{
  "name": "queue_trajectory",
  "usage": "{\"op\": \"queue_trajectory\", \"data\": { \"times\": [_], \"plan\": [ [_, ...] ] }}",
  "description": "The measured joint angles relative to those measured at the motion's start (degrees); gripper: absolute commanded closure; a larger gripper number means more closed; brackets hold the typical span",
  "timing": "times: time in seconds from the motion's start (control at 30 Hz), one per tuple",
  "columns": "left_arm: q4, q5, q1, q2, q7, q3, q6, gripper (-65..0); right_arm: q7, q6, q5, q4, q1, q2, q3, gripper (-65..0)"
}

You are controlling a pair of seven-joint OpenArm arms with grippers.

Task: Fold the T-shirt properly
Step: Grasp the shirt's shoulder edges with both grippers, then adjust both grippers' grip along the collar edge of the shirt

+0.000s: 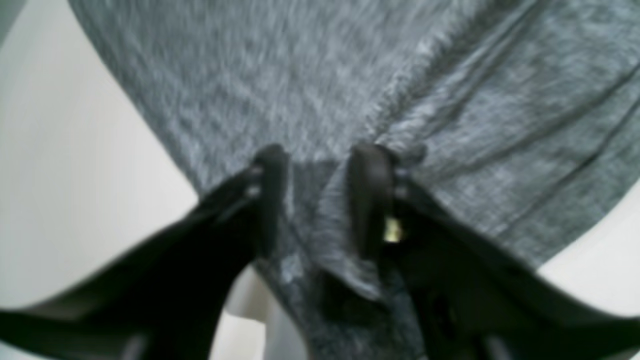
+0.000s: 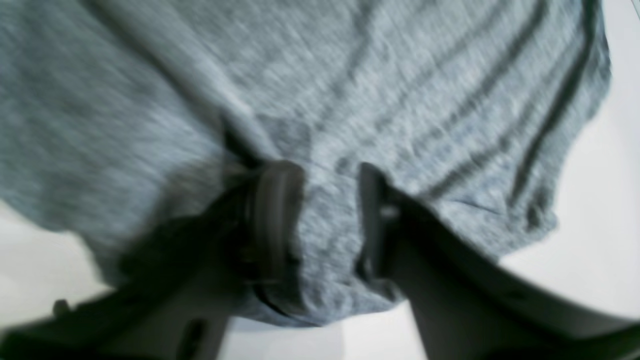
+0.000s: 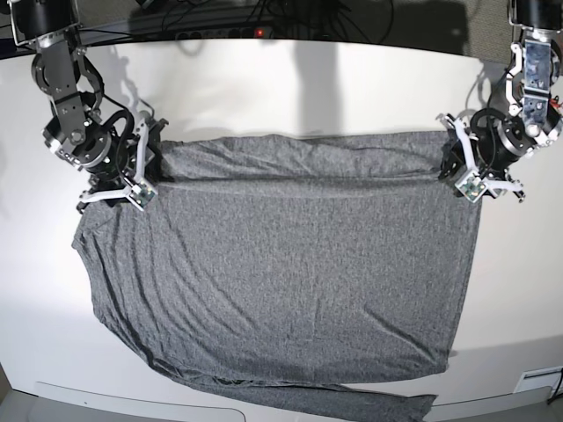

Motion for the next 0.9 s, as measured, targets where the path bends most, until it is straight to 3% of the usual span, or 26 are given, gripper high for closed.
{"op": "queue_trajectory", "data": {
  "times": [0.07,0.23,0.37,0.53,0.6,0.7,0.77,0.9],
  "plan": [
    [0.0,-0.4,-0.1,-0.1,1.8,0.0,2.8,-25.6,0.0,-0.1,0.1,0.1,0.4,0.0,0.0,-27.5],
    [2.8,-2.2,0.1,-3.9,6.5,0.0,3.2,-25.4,-0.8,-1.6,0.2,4.1,1.1,0.7,0.0,-27.5],
    [9.5,-10.1,0.1,-7.0,12.5,0.0,3.1,-25.3,-5.4,-1.5,5.5,6.9,0.9,2.3,0.0,-27.5],
    [15.3,-12.2,0.4,-9.0,19.7,0.0,3.1,-25.3,-11.0,-1.6,6.3,9.7,0.7,4.3,0.0,-27.4],
    [17.4,-12.2,2.5,-10.2,19.4,0.0,2.0,-25.3,-12.0,-1.7,7.8,11.0,-0.5,5.6,0.0,-27.4],
    [20.2,-11.8,7.6,-12.1,19.0,0.1,-2.5,-25.3,-12.1,-1.1,7.5,12.8,-3.6,7.2,0.0,-27.4],
    [21.8,-10.0,11.1,-12.7,16.2,0.4,-2.8,-25.3,-12.5,0.3,7.3,13.3,-5.4,8.0,0.0,-27.4],
    [22.6,2.6,15.5,-13.4,6.7,3.1,-2.6,-25.3,-12.9,2.1,7.5,13.4,-7.6,7.8,0.0,-27.4]
  ]
}}
